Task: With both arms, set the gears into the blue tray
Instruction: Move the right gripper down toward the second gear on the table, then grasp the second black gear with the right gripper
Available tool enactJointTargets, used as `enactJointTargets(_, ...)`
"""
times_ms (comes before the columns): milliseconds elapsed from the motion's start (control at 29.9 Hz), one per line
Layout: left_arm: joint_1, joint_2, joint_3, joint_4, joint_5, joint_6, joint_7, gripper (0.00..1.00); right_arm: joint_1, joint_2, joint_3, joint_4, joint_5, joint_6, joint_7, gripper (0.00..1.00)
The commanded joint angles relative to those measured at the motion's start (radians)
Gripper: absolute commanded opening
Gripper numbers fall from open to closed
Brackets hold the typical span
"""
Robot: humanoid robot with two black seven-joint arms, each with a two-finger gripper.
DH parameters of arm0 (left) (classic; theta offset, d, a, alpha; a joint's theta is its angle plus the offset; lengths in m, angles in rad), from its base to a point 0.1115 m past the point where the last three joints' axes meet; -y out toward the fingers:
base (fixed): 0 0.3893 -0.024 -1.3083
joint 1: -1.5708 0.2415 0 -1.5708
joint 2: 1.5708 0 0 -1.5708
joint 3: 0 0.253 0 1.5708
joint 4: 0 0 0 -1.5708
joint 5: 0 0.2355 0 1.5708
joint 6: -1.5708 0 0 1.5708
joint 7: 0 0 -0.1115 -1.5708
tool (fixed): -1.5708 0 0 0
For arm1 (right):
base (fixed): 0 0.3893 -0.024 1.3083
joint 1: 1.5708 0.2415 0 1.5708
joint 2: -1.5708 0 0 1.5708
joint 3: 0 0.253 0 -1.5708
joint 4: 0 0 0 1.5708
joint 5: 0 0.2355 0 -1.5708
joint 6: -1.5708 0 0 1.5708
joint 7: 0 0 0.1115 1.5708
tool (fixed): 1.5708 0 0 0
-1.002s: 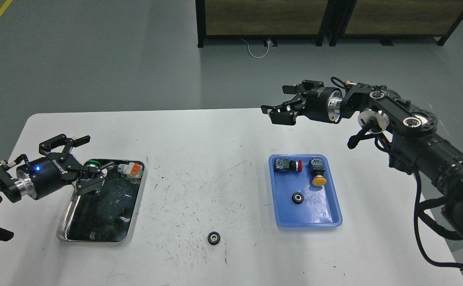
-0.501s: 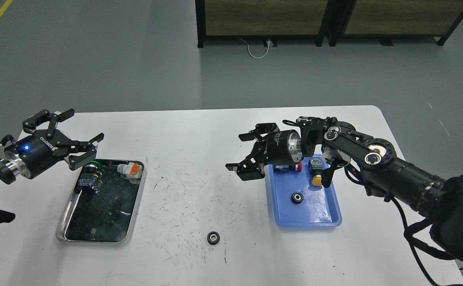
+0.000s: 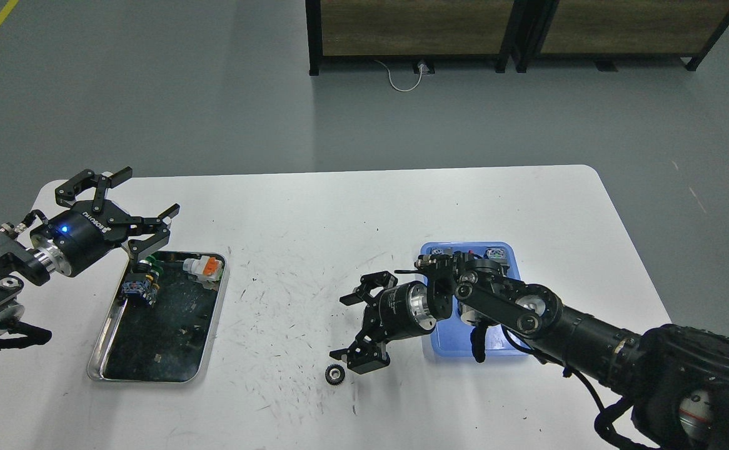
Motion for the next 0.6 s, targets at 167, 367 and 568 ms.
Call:
enactJointTargets(167, -0.011, -0.018, 0.001, 0.017, 0.000, 0.004, 0.002, 0.97, -0.019, 0.032, -0.011, 0.005, -0.033, 0.000, -0.014, 1.00)
enactJointTargets(367, -0.013, -0.018, 0.001, 0.021, 0.000, 0.004, 0.002, 0.97, -0.029, 0.038, -0.044, 0.005, -0.034, 0.000, -0.014, 1.00)
enactJointTargets(568, -0.022, -0.020, 0.001, 0.028, 0.000, 0.004, 0.002, 0.97, -0.026, 0.044, -0.047, 0.005, -0.034, 0.000, -0.021, 0.99)
